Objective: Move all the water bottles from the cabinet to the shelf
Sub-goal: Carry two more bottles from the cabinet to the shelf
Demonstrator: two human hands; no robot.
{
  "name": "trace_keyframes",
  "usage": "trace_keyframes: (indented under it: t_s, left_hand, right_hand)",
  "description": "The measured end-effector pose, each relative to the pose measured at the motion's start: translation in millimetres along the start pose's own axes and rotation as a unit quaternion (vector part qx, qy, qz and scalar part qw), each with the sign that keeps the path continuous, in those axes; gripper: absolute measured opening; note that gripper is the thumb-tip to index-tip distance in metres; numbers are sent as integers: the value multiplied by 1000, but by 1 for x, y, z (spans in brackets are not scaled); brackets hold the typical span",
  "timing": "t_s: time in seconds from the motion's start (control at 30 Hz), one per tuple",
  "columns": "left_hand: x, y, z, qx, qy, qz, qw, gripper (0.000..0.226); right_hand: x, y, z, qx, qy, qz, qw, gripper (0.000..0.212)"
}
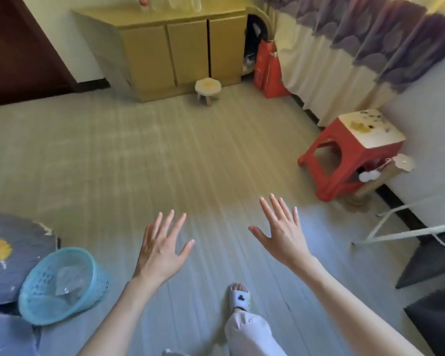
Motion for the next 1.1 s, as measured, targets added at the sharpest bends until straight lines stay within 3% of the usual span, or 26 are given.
trace_keyframes:
  t_s: [0.37,0.57,0.8,1.1]
  left_hand:
    - [241,45,-18,-29,71,64,995,71]
    - [386,35,-66,-23,95,53,994,74]
    - [579,83,-124,-19,81,81,993,73]
    - [771,69,-156,-29,77,36,996,78]
  right_hand:
    - [278,40,8,-1,84,-16,996,82]
    - [441,27,1,-17,96,-34,995,81]
    - [633,54,-40,-6,116,-16,993,74]
    - [843,46,-31,-8,103,-58,993,75]
Point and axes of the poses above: each hand's wrist, its own x-axis towards the middle knuckle, its own y-axis out of the back of the hand, z = x × y, the point moved 3 cm from there along x, towards the middle knuckle, and after that the axes turned 9 degrees about x, right-handed, at the moved point
